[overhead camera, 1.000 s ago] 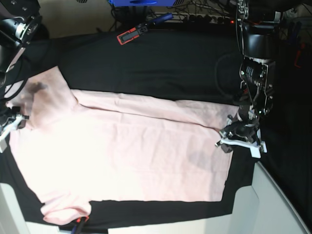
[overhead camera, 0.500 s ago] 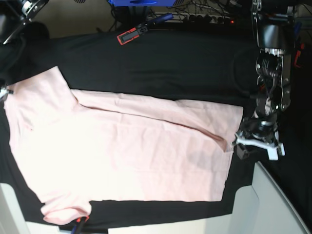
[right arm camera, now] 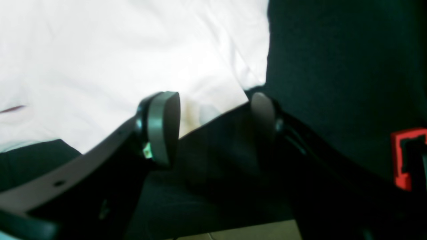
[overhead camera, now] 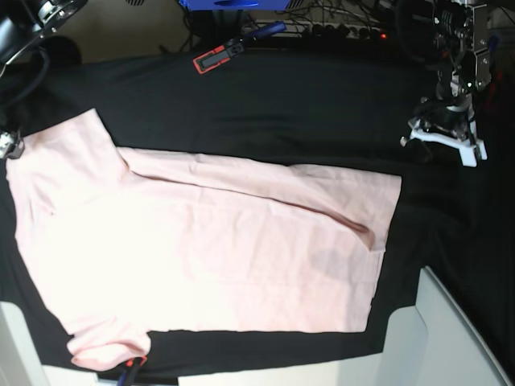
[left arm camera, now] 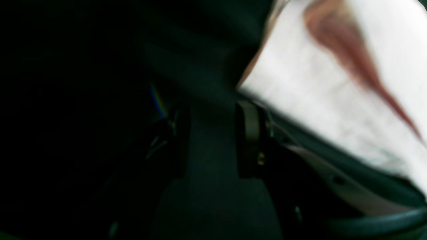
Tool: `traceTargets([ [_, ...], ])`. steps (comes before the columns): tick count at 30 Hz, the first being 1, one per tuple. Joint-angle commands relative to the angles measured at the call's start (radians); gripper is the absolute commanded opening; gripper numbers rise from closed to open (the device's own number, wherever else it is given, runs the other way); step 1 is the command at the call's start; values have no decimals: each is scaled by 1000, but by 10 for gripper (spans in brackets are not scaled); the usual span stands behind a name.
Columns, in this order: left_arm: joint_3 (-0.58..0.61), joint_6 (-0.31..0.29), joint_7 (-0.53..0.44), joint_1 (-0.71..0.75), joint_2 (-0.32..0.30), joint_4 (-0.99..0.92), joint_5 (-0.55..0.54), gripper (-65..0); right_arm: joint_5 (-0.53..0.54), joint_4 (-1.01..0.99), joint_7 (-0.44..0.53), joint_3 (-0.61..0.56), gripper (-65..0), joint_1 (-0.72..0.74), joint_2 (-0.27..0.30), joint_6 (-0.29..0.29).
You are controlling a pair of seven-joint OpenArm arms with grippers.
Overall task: Fold the T-shirt properly
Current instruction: 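Open both grippers and raise them off the folded fabric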
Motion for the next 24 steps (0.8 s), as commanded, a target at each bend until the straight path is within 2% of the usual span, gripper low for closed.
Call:
traceTargets([
  [1, -20, -8, -19, 10, -16, 17, -6, -427, 18, 17, 13, 4, -306, 8, 20, 3],
  [8, -42, -8, -19, 64, -16, 17, -6, -427, 18, -86, 24, 3, -302, 35, 38, 3],
  [15, -42, -8, -19, 70, -16, 17, -6, -427, 18, -219, 111, -4, -302, 39, 84, 3],
  [24, -42, -8, -19, 70, -14, 17, -6, -427, 18, -229, 108, -5, -305, 48, 84, 3],
])
